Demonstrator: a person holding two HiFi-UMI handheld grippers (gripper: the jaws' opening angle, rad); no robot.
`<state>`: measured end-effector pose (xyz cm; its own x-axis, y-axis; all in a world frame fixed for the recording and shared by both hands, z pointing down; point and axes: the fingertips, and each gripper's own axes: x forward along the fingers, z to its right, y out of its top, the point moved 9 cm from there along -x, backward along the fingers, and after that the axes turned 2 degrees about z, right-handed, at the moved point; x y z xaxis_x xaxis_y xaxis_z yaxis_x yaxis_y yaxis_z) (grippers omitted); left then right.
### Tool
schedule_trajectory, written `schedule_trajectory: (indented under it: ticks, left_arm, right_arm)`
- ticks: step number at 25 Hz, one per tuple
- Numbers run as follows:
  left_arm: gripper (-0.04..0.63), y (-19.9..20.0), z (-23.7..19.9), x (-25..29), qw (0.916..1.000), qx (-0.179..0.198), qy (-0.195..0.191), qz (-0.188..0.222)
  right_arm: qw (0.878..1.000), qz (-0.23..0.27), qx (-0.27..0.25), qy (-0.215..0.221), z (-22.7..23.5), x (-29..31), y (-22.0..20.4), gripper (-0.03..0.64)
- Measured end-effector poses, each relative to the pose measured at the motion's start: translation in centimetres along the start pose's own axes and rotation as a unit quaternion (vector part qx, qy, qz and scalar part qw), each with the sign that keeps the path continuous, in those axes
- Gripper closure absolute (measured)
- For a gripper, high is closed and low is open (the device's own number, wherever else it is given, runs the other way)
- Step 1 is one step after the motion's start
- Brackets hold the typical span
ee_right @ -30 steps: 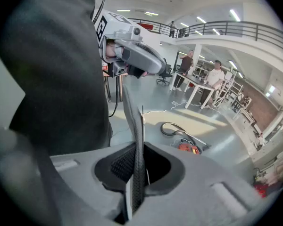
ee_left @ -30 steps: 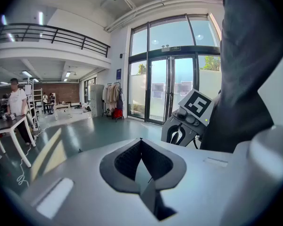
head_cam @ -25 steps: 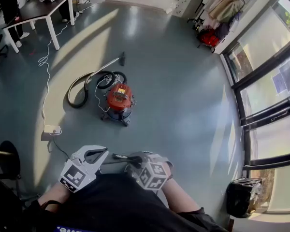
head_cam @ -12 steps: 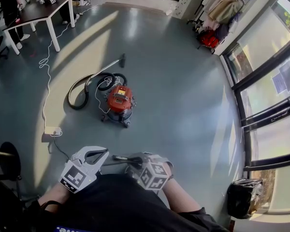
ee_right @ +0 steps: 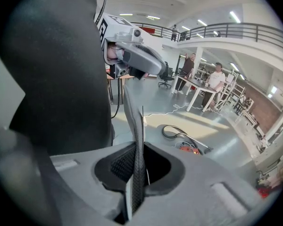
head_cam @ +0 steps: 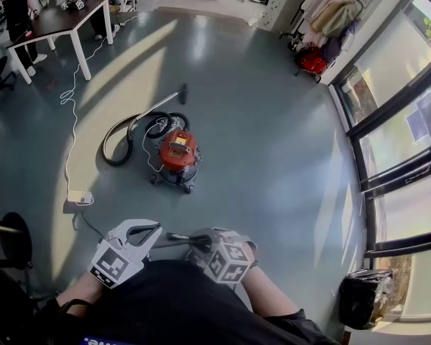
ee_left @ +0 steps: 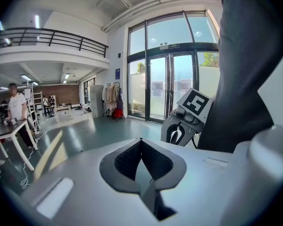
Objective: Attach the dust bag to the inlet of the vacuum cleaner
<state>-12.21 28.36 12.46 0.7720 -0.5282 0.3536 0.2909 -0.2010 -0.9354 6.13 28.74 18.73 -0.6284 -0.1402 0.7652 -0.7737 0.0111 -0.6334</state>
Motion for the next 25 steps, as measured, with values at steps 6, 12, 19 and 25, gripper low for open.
schedule_trajectory:
  ticks: [6, 12, 19, 25]
  left_arm:
    - [0.583, 0.7, 0.3, 1.3, 0.9999, 0.005, 0.01, -0.001]
    - [0.583, 1.9, 1.7, 3.0, 0.9997, 0.012, 0.02, -0.003]
    - [0.583, 2.8, 3.8, 5.0, 0.9992, 0.014, 0.036, -0.009]
    - [0.583, 2.9, 5.0, 6.6, 0.9987, 0.012, 0.048, -0.009]
  right_arm:
    - [1.0, 0.006, 0.0, -0.005, 0.9, -0.8, -1.3, 0.6]
    - [1.0, 0.013, -0.006, -0.002, 1.4, -2.1, -3.3, 0.6]
    - [1.0, 0.018, -0.017, 0.008, 1.7, -3.6, -5.9, 0.6]
    - [0.999, 0.018, -0.029, 0.015, 1.9, -4.5, -7.4, 0.6]
